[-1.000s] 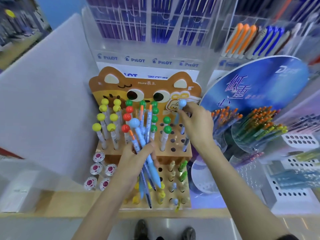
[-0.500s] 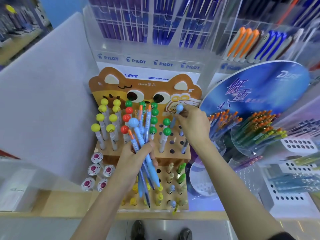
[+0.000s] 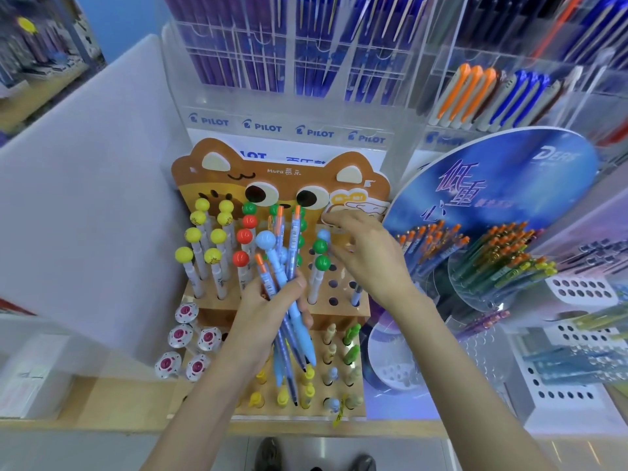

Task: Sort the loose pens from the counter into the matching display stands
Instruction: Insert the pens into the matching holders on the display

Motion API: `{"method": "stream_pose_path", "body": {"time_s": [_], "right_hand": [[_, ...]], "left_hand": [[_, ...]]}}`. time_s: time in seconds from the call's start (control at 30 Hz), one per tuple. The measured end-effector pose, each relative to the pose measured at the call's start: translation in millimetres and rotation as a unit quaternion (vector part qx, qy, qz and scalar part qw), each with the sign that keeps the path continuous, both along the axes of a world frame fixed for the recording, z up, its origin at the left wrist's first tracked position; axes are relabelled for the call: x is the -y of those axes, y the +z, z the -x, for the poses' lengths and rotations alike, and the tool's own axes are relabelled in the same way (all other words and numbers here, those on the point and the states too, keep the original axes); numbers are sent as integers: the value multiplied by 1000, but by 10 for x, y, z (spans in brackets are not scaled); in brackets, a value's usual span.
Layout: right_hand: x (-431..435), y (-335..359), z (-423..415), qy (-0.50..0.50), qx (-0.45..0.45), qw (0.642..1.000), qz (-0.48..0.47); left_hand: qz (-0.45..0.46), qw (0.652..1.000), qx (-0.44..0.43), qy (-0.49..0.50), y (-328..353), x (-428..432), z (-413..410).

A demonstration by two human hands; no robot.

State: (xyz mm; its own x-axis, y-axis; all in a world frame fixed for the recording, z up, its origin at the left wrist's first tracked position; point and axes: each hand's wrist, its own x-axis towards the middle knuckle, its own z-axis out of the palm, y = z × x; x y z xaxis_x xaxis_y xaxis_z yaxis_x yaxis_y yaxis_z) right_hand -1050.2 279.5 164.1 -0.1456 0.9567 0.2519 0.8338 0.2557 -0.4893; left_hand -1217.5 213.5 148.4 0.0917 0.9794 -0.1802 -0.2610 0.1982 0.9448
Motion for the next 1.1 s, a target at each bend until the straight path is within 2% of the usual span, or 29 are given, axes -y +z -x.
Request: {"method": "stream_pose_path", "body": {"time_s": [0.1,0.17,0.3,0.47,0.7,0.93,1.1], "right_hand": [[-32,-45,46,37,60,997,16],[-61,-47,52,27,60,998,-3],[-122,-29,-42,-38,-41,997,-47],[-124,-53,-57,-65,-94,993,-23],[-140,-38,-10,-76,3,991,-111],[-105,-40,-44,-69,-124,988,-53],[-78,-51,20,-69,-62,991,-92]], "left_hand": [[1,1000,3,0,22,2,-9],[0,1000,7,3,38,-7,-14],[-1,1000,19,12,32,-15,-16],[5,1000,11,6,22,-23,-52],[4,1000,6,8,34,-47,-109],[-2,1000,14,4,45,-58,-133],[7,1000,13,9,58,-62,-137]]}}
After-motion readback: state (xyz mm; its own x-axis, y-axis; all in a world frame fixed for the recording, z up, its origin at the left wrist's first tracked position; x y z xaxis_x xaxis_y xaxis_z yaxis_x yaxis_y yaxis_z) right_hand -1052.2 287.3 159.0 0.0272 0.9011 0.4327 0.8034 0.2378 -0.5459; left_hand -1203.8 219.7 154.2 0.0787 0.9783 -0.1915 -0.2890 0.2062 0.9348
